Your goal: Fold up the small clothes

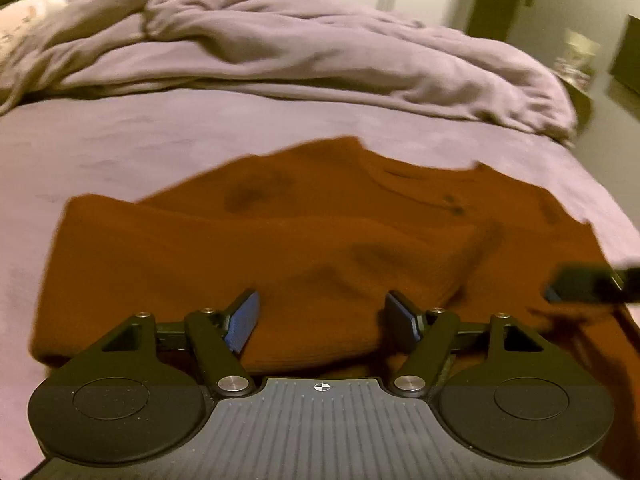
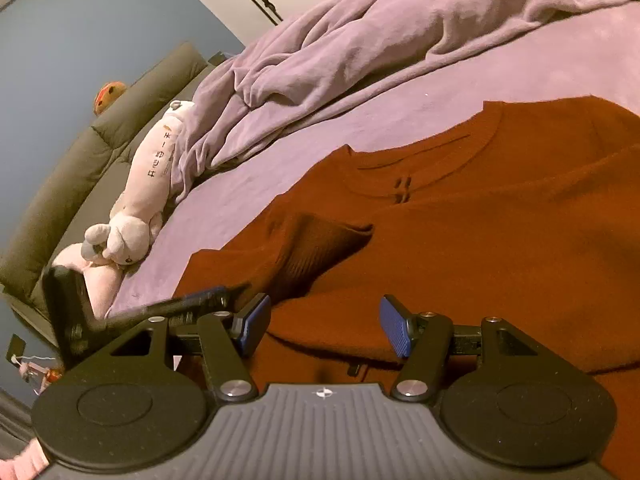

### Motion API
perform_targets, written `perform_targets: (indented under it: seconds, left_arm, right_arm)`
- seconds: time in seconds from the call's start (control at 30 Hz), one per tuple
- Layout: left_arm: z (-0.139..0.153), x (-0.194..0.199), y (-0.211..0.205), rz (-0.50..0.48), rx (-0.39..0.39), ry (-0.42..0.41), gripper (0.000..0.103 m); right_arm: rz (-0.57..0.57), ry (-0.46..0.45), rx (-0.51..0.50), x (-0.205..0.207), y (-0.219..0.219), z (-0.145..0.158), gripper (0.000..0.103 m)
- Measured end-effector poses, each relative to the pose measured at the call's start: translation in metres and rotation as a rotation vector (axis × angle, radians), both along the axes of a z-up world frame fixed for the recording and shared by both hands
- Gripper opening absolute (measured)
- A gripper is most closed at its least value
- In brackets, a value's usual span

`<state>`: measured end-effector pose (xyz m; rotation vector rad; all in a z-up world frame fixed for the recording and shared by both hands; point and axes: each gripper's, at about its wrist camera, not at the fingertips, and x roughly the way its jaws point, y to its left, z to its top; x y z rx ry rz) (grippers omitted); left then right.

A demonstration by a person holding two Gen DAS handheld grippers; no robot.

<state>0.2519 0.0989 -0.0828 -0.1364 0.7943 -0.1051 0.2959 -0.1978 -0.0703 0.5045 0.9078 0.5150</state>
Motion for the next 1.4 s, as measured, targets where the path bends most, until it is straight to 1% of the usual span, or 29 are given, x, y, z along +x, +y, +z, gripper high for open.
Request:
perform_targets:
  seconds: [0.07,0.17,0.23,0.3,0.33,0.37,0.4,0.43,0.47,0.5,0.57,0.63,0.77,0.8,0.83,0.87,0.9,1.0,1.03,1.1,1.17,1.23,1.3,1.4]
  left_arm:
    - [-0.001,-0.009,-0.007,-0.007,0.014,-0.012,0.078]
    - [0.001,-0.027,-0.007,-0.005,-0.004,-0.008,0.078]
    - [0.005,-0.038,-0.005,0.0,0.018,-0.015,0.081]
    - [0.005,-0.044,-0.002,0.023,0.056,-0.006,0.082]
    - [0.004,-0.048,0.001,0.043,0.08,-0.004,0.082]
    - [0.004,-0.049,0.003,0.057,0.086,-0.005,0.082]
    - [0.003,-0.051,0.009,0.075,0.084,0.0,0.083]
    - [0.001,-0.051,0.014,0.096,0.075,0.013,0.083]
    - [-0.001,-0.051,0.02,0.12,0.06,0.029,0.083]
    - [-0.003,-0.05,0.026,0.138,0.044,0.042,0.083]
    - [-0.005,-0.05,0.033,0.16,0.024,0.046,0.082]
    - [-0.006,-0.05,0.036,0.163,0.011,0.041,0.082]
    - [-0.006,-0.052,0.034,0.162,0.026,0.034,0.083]
    - [-0.006,-0.053,0.033,0.162,0.032,0.034,0.083]
    - [-0.005,-0.052,0.033,0.162,0.037,0.034,0.083]
    - [-0.005,-0.052,0.032,0.159,0.04,0.035,0.083]
    - [-0.004,-0.052,0.032,0.159,0.047,0.037,0.083]
    - [-0.003,-0.053,0.033,0.17,0.076,0.035,0.083]
    - [-0.002,-0.053,0.034,0.178,0.085,0.035,0.084]
    - [0.0,-0.051,0.038,0.196,0.086,0.036,0.084]
    - [0.001,-0.047,0.041,0.218,0.074,0.042,0.084]
    - [0.001,-0.041,0.041,0.234,0.059,0.048,0.084]
    - [0.0,-0.036,0.038,0.237,0.039,0.053,0.083]
    - [-0.004,-0.03,0.031,0.233,0.033,0.058,0.082]
  right_arm:
    - [-0.011,0.012,0.012,0.003,0.001,-0.002,0.061]
    - [-0.027,0.033,0.039,0.008,0.001,-0.005,0.061]
    - [-0.03,0.051,0.065,0.014,0.003,-0.008,0.061]
    - [-0.041,0.069,0.066,0.021,0.006,-0.012,0.06]
    - [-0.044,0.082,0.066,0.026,0.008,-0.016,0.058]
    - [-0.046,0.096,0.071,0.03,0.009,-0.019,0.055]
    - [-0.049,0.11,0.074,0.034,0.012,-0.022,0.05]
    - [-0.052,0.126,0.072,0.038,0.014,-0.026,0.046]
    - [-0.058,0.131,0.074,0.041,0.016,-0.029,0.044]
    - [-0.059,0.139,0.078,0.044,0.018,-0.032,0.038]
    - [-0.064,0.168,0.091,0.05,0.022,-0.037,0.037]
    - [-0.057,0.164,0.088,0.053,0.028,-0.038,0.037]
    - [-0.033,0.167,0.082,0.061,0.041,-0.039,0.037]
    - [-0.026,0.159,0.068,0.061,0.045,-0.039,0.032]
    - [-0.015,0.141,0.034,0.061,0.05,-0.037,0.008]
    - [-0.005,0.13,-0.005,0.061,0.055,-0.035,0.006]
    - [-0.001,0.102,-0.059,0.059,0.06,-0.03,0.005]
    - [-0.013,-0.037,-0.172,0.047,0.059,-0.004,0.005]
    - [-0.03,-0.078,-0.206,0.042,0.053,0.005,0.005]
    - [-0.054,-0.14,-0.24,0.032,0.033,0.02,0.005]
    - [-0.077,-0.196,-0.33,0.02,0.01,0.029,0.005]
    - [-0.118,-0.191,-0.395,0.012,-0.015,0.029,0.005]
    - [-0.154,-0.158,-0.425,0.008,-0.037,0.023,0.005]
    - [-0.206,-0.09,-0.424,0.008,-0.064,0.005,0.005]
